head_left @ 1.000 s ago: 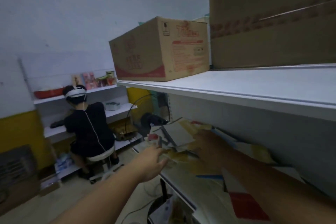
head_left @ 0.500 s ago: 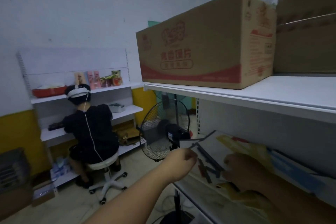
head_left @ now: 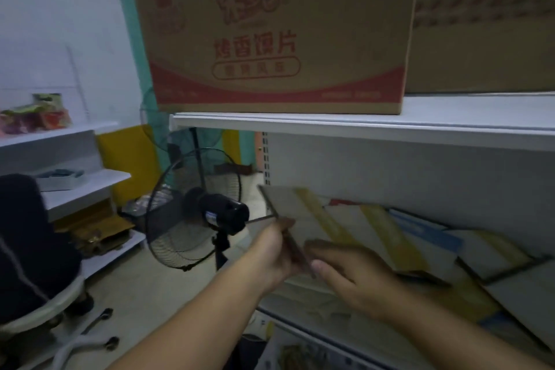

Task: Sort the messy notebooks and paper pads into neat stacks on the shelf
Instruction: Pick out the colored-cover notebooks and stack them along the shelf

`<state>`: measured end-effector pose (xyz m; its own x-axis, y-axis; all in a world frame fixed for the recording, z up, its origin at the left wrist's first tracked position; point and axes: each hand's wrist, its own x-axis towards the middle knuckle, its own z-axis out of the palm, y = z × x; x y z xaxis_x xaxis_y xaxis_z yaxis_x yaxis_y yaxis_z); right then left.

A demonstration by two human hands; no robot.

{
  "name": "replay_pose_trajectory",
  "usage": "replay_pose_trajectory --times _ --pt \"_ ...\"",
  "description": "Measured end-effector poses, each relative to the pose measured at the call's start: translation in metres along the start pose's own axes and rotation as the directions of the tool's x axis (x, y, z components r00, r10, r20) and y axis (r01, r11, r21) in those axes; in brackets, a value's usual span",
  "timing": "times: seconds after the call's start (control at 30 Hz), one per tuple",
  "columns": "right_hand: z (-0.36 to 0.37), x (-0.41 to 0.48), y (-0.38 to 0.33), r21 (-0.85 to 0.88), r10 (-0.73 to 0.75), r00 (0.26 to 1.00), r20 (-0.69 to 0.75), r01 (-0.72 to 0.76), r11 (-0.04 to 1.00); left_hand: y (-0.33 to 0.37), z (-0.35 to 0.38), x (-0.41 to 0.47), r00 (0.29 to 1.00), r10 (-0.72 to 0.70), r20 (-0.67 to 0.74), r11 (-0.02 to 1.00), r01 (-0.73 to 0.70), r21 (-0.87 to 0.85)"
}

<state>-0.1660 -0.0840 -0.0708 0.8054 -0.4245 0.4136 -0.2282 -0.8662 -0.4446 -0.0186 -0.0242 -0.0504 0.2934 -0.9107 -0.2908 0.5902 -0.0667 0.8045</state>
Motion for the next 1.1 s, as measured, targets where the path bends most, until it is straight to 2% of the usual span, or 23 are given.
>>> replay_pose_trajectory --times 0.07,0.13,0.2,0.27,0.33,0.43,0.5,0.57,0.63,0.7,0.77,0.83,0.9,0.93,0.97,1.03,1.1 --pt "0.001 -0.004 0.001 0.077 0.066 0.996 0.064 -0.071 0.995 -0.002 -0.008 0.003 0.996 0.019 -0.091 1.000 -0.019 0.001" --pt "0.000 -0.002 0.003 0.035 0.123 0.992 0.005 -0.123 0.992 0.000 -0.017 0.002 0.985 0.071 -0.158 0.996 -0.060 0.070" --pt "-0.006 0.006 0.004 -0.116 0.255 0.966 -0.034 -0.257 0.960 0.007 -0.030 -0.001 0.972 0.116 -0.205 0.988 -0.092 0.126" --pt "-0.009 0.008 0.012 -0.360 0.497 0.860 0.118 -0.430 0.828 0.017 -0.049 -0.004 0.957 0.149 -0.247 0.978 -0.107 0.177" --pt "-0.011 0.000 0.021 -0.499 0.566 0.783 0.258 -0.394 0.772 0.024 -0.065 -0.008 0.954 0.165 -0.252 0.961 -0.099 0.257" --pt "-0.015 -0.007 0.026 -0.445 0.547 0.778 0.309 -0.390 0.806 0.028 -0.079 -0.020 0.976 0.122 -0.182 0.942 -0.056 0.331" --pt "-0.018 -0.010 0.023 -0.382 0.498 0.830 0.253 -0.387 0.839 0.030 -0.082 -0.025 0.985 0.114 -0.132 0.924 -0.057 0.379" --pt "-0.018 -0.012 0.018 -0.308 0.439 0.897 0.056 -0.403 0.862 0.032 -0.082 -0.024 0.986 0.128 -0.103 0.919 -0.079 0.386" --pt "-0.020 -0.012 0.006 -0.216 0.421 0.885 -0.199 -0.459 0.862 0.030 -0.075 -0.022 0.986 0.156 -0.061 0.925 -0.124 0.360" --pt "-0.017 -0.008 -0.011 -0.116 0.363 0.872 -0.327 -0.418 0.901 0.026 -0.062 -0.020 0.986 0.166 -0.008 0.927 -0.153 0.343" --pt "-0.008 -0.002 -0.035 -0.081 0.274 0.925 -0.264 -0.304 0.949 0.019 -0.049 -0.017 0.988 0.152 0.018 0.932 -0.150 0.330" --pt "0.007 0.002 -0.054 -0.185 0.103 0.993 -0.064 -0.113 0.976 0.012 -0.040 -0.015 0.987 0.158 -0.001 0.943 -0.151 0.297" --pt "0.011 0.001 -0.053 -0.239 -0.021 0.992 0.127 0.051 0.970 0.007 -0.043 -0.011 0.983 0.173 -0.065 0.948 -0.148 0.281" --pt "0.008 0.001 -0.048 -0.233 -0.014 0.982 0.190 0.059 0.971 0.006 -0.047 -0.010 0.979 0.184 -0.089 0.947 -0.152 0.284" --pt "0.004 0.001 -0.036 -0.240 0.024 0.983 0.185 0.022 0.971 0.007 -0.052 -0.011 0.974 0.193 -0.119 0.945 -0.152 0.290" --pt "-0.006 -0.001 -0.001 -0.367 0.191 0.981 0.005 -0.176 0.913 0.011 -0.063 -0.013 0.970 0.168 -0.177 0.953 -0.114 0.281" --pt "-0.020 -0.008 0.034 -0.495 0.469 0.872 -0.141 -0.473 0.729 0.017 -0.071 -0.018 0.973 0.121 -0.195 0.965 -0.069 0.254"
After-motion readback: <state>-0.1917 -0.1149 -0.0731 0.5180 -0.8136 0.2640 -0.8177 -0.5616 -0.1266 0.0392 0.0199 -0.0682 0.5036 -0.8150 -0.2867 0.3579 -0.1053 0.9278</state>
